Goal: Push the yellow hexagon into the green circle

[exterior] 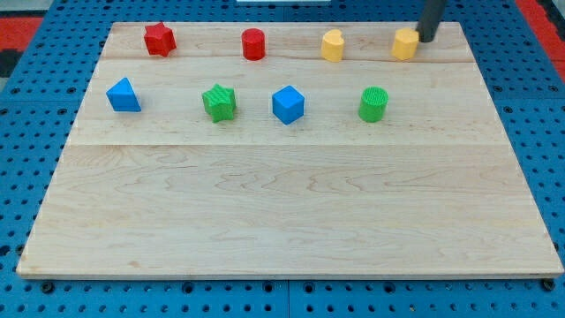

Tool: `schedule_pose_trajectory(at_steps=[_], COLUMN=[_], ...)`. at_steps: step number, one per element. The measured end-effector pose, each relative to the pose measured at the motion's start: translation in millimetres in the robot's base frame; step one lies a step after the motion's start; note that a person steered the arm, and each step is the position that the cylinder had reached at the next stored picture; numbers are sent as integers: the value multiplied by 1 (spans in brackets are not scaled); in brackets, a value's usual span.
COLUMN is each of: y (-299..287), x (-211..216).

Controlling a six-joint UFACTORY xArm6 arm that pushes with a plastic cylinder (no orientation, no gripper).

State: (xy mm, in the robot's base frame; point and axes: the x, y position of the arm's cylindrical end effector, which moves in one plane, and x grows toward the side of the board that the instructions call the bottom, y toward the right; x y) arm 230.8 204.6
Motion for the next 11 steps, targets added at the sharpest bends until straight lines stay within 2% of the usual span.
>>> schedule_pose_trajectory(at_steps=[2, 3, 4, 5, 6, 7, 8, 9, 10, 11], y=[-57, -76, -115, -102, -91, -62, -33, -35, -64, -103], x=[30, 3, 11, 52, 51, 28, 56, 90, 59, 75])
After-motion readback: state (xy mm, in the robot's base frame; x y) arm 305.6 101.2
